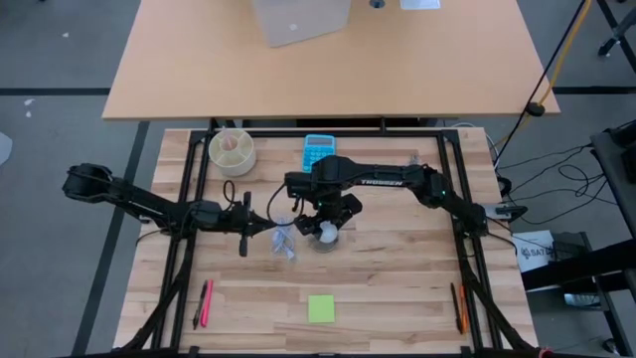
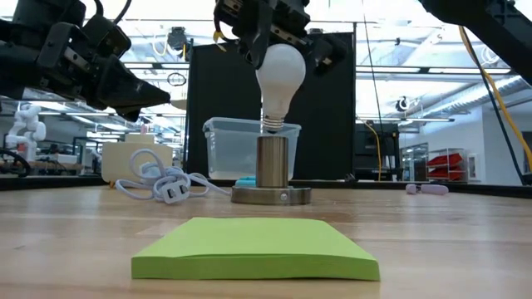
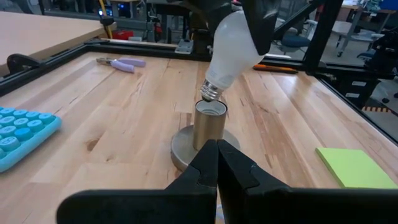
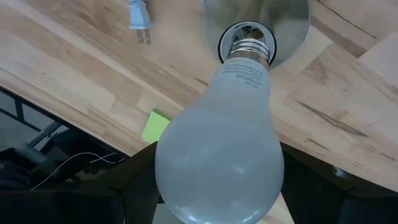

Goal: Screw lightbulb
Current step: Insert the lightbulb into the lamp

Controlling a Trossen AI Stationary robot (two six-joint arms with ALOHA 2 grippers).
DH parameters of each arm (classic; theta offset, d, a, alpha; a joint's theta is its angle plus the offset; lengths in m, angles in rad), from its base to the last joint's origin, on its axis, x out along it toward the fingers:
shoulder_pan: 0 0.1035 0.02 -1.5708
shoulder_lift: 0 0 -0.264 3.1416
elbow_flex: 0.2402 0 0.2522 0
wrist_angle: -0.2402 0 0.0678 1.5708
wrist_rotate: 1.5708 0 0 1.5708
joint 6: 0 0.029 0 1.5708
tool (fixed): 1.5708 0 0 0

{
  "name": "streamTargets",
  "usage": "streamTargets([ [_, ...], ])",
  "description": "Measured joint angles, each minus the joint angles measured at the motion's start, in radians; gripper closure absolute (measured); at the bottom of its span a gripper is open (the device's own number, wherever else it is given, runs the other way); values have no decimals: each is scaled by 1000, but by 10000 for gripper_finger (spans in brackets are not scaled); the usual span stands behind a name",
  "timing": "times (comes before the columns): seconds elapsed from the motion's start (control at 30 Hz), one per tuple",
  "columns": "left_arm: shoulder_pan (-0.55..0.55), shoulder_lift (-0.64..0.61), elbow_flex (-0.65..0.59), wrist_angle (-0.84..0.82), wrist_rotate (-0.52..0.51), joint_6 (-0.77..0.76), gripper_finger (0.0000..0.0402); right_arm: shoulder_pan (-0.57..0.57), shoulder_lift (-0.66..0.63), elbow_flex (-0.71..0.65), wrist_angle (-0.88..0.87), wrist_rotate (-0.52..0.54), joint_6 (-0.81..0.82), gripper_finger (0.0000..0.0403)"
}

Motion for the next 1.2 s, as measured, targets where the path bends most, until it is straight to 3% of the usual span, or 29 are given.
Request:
streamTargets([
  [0.67,0,0,0,0,0,5,401,-23,62,1,14,-59,-32,133],
  [1.2,0,0,0,-1,0,8,401,-29,62,1,14,-79,-56,95],
])
